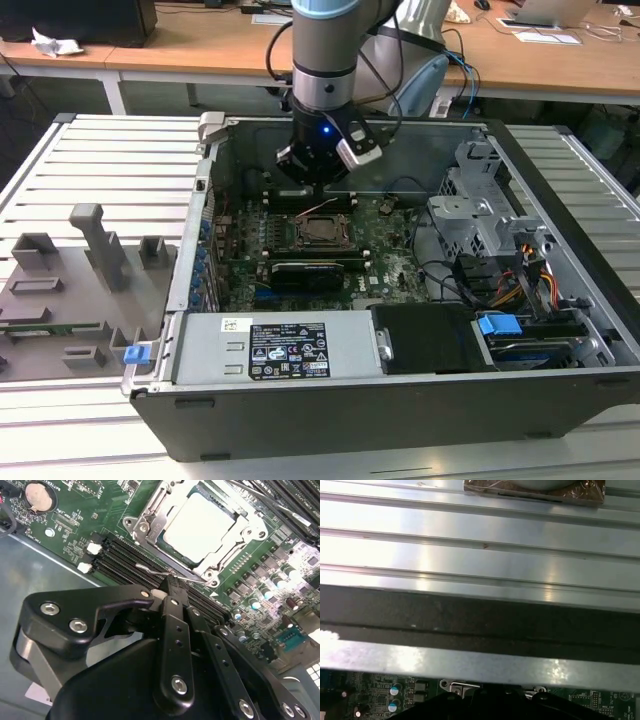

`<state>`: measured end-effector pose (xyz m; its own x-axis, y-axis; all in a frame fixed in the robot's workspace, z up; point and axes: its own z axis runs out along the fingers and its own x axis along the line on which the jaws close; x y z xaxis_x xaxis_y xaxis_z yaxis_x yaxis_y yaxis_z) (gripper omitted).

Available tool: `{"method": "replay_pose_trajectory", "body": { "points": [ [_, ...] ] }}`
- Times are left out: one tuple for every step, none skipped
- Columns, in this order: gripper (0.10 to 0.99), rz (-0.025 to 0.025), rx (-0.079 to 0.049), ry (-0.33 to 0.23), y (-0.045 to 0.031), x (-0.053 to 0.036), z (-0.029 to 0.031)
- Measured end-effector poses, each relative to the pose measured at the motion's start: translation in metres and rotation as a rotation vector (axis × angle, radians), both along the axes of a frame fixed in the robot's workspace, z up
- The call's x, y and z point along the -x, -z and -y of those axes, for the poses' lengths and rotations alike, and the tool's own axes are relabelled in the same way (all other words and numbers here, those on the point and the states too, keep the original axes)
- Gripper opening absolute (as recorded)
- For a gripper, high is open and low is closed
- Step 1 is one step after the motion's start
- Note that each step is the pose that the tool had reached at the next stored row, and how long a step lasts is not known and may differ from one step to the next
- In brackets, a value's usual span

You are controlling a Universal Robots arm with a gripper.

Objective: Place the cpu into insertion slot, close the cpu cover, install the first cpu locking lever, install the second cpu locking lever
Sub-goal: 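Install the first cpu locking lever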

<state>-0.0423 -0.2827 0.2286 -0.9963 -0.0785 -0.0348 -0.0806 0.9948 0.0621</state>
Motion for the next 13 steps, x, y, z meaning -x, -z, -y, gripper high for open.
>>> {"method": "replay_pose_trajectory", "body": {
  "points": [
    [0.106,0.0000,0.000,0.000,0.0003,-0.0007,-0.0002],
    [0.106,0.0000,0.000,0.000,0.0005,-0.0014,-0.0004],
    [0.106,0.0000,0.000,0.000,0.0007,-0.0022,-0.0006],
    [0.106,0.0000,0.000,0.000,0.0009,-0.0033,-0.0008],
    [0.106,0.0000,0.000,0.000,0.0012,-0.0044,-0.0009],
    [0.106,0.0000,0.000,0.000,0.0015,-0.0060,-0.0011],
    [0.106,0.0000,0.000,0.000,0.0020,-0.0070,-0.0013],
    [0.106,0.0000,0.000,0.000,0.0025,-0.0076,-0.0015],
    [0.106,-0.0001,0.000,0.000,0.0031,-0.0085,-0.0016],
    [0.106,-0.0001,0.000,0.000,0.0035,-0.0095,-0.0016],
    [0.106,0.0000,0.000,0.000,0.0044,-0.0121,-0.0016],
    [0.106,0.0000,0.000,0.000,0.0053,-0.0138,-0.0016],
    [0.106,-0.0001,0.000,0.000,0.0063,-0.0151,-0.0016]
  ]
}}
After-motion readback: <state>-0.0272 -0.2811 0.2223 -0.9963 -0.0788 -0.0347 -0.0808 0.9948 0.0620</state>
